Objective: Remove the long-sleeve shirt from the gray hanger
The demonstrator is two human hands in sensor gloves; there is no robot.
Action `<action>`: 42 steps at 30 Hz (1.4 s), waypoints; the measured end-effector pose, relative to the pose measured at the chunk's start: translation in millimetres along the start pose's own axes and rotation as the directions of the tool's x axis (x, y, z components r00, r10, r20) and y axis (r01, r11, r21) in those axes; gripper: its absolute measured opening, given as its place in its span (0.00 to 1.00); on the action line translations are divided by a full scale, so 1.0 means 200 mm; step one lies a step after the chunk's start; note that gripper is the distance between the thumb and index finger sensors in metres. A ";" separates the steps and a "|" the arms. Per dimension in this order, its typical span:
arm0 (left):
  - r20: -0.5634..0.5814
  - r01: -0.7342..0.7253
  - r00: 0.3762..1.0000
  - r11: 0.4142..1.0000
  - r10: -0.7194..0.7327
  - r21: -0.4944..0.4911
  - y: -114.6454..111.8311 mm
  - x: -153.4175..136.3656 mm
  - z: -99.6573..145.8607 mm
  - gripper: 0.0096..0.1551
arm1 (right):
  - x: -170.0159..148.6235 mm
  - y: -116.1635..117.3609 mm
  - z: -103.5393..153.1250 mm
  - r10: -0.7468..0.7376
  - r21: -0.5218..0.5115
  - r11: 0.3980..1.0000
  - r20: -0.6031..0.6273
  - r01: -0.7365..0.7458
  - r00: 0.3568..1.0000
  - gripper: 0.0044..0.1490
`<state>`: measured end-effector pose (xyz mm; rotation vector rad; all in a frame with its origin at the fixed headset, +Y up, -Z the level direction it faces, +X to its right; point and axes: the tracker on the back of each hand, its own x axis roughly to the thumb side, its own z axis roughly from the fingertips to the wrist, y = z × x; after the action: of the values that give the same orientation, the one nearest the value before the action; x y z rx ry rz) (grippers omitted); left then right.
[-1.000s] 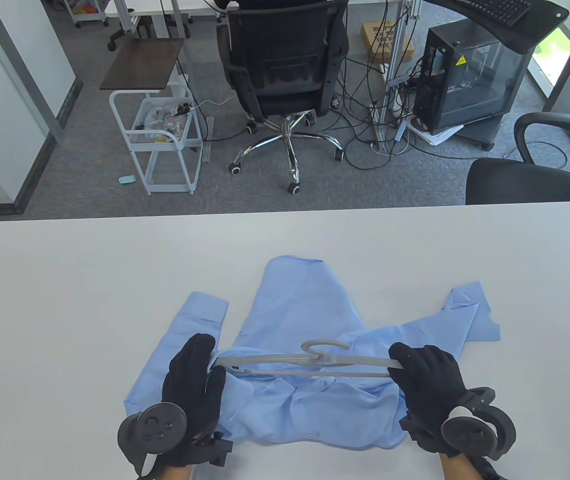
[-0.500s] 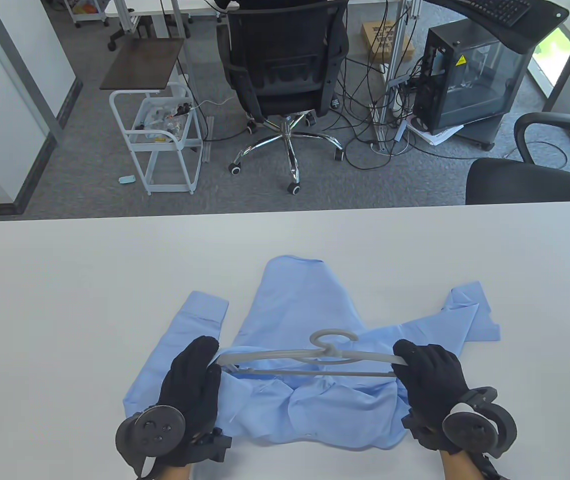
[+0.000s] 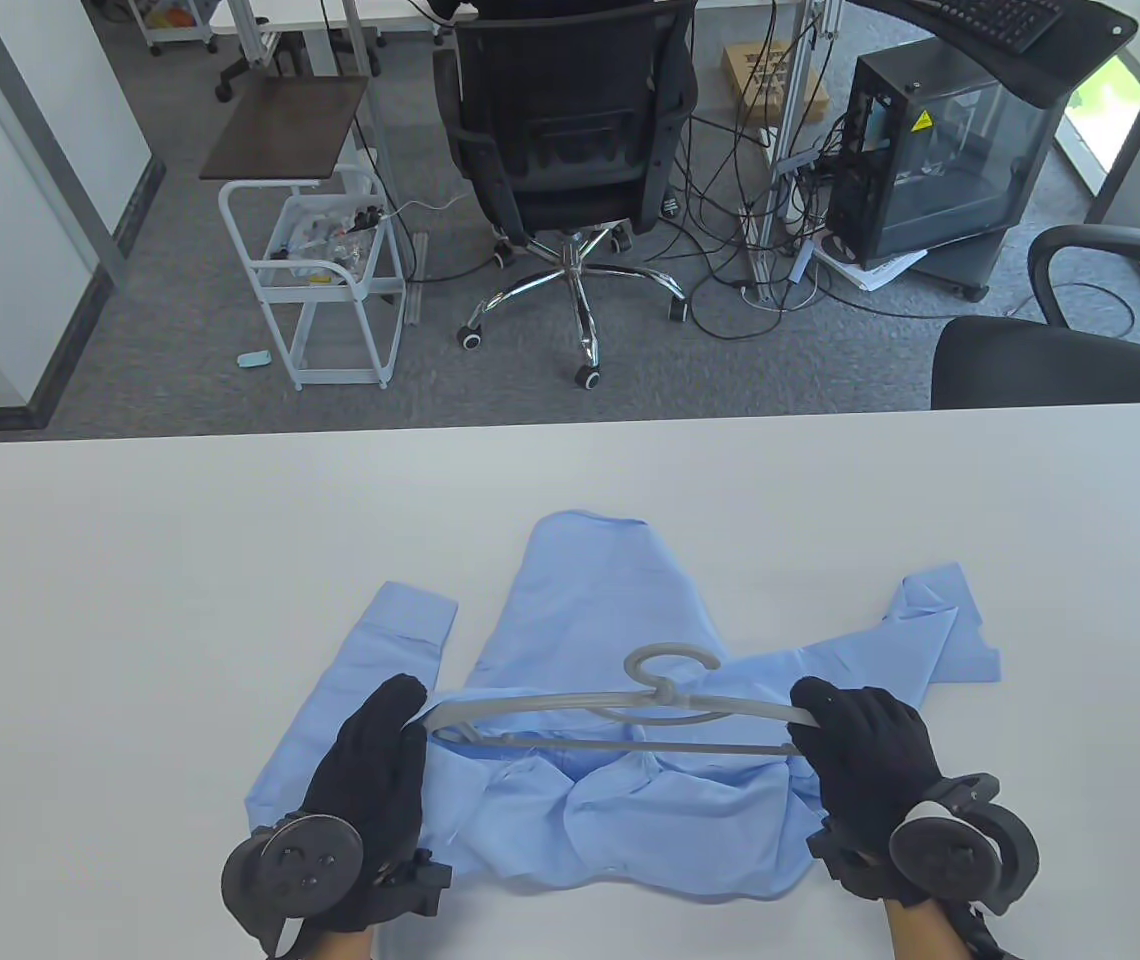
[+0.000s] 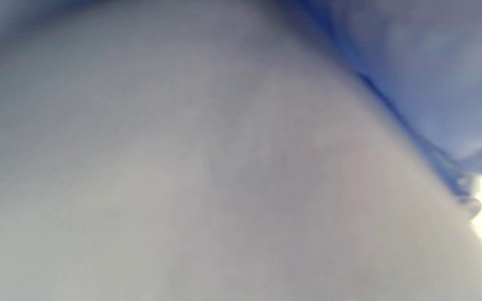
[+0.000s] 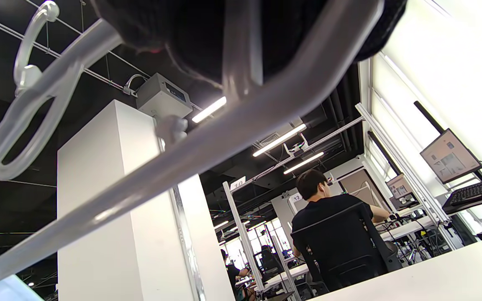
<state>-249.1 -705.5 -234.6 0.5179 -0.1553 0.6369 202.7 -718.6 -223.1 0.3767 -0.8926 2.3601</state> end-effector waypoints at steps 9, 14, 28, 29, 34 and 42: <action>-0.067 0.064 0.996 0.996 -0.060 0.069 0.02 -0.03 -0.01 0.28 | 0.00 0.01 -0.01 0.018 0.050 0.999 -0.028 -0.016 0.999 0.29; -0.096 0.101 0.991 0.994 -0.096 0.051 0.01 -0.04 -0.01 0.29 | -0.01 0.01 -0.01 0.016 0.058 0.998 -0.040 -0.013 0.999 0.29; -0.171 0.137 0.976 0.990 -0.134 0.007 -0.01 -0.07 -0.02 0.28 | -0.03 0.01 -0.01 0.006 0.062 0.998 -0.091 0.000 0.996 0.29; -0.184 0.145 0.972 0.989 -0.144 -0.008 -0.02 -0.07 -0.02 0.28 | -0.04 0.01 -0.01 0.006 0.062 0.998 -0.099 0.000 0.995 0.29; -0.210 0.204 0.953 0.974 -0.220 -0.095 -0.06 -0.10 -0.03 0.28 | -0.06 -0.01 -0.01 -0.017 0.049 0.999 -0.147 0.024 0.989 0.30; -0.245 0.236 0.925 0.944 -0.291 -0.230 -0.13 -0.16 -0.05 0.28 | -0.11 -0.01 0.00 -0.092 0.004 0.995 -0.229 0.096 0.969 0.31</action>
<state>-258.8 -735.8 -263.9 0.2477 0.1152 0.4168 220.8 -726.4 -231.2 0.1450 -0.7324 2.2683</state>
